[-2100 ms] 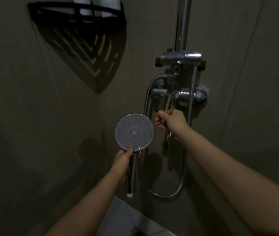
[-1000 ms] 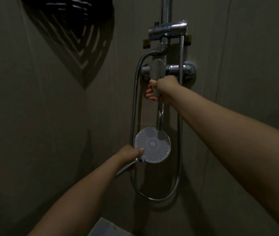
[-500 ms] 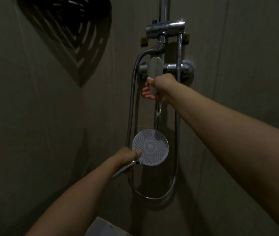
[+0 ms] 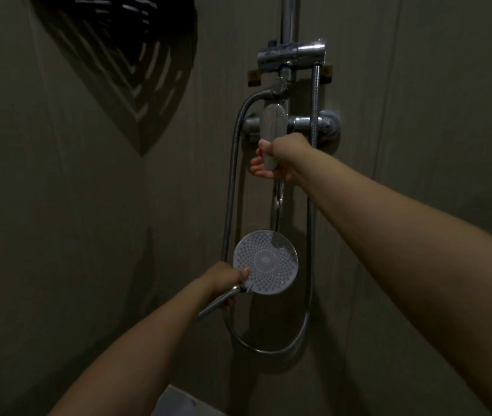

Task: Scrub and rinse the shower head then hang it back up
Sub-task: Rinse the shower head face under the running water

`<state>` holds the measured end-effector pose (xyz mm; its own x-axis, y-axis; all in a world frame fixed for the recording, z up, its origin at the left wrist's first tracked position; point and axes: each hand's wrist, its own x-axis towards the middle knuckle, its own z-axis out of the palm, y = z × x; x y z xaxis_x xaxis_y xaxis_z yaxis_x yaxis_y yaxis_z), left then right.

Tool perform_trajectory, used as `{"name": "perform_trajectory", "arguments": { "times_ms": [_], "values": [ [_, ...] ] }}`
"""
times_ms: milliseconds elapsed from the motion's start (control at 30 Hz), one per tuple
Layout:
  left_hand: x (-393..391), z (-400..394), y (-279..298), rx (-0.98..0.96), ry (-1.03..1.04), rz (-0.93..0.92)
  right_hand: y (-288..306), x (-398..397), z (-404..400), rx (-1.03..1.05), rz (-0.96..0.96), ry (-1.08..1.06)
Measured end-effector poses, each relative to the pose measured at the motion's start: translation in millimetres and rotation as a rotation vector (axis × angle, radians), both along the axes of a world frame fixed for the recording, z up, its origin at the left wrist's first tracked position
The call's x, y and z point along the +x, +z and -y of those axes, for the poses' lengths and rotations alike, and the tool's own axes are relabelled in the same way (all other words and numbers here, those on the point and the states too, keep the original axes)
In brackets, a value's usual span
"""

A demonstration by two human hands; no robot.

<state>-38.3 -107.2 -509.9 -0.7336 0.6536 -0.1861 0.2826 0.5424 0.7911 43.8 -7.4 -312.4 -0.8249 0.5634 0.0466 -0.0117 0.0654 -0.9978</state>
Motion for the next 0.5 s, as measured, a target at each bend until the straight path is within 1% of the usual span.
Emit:
{"name": "perform_trajectory", "arguments": {
  "times_ms": [333,500],
  "values": [
    [-1.1,0.8,-4.6,0.004,0.006,-0.001,-0.7,5.8,4.7,0.014,-0.027,0.013],
    [-0.9,-0.5,-7.5,0.009,-0.015,0.002,1.6,6.0,2.1,0.016,-0.002,0.006]
  ]
}}
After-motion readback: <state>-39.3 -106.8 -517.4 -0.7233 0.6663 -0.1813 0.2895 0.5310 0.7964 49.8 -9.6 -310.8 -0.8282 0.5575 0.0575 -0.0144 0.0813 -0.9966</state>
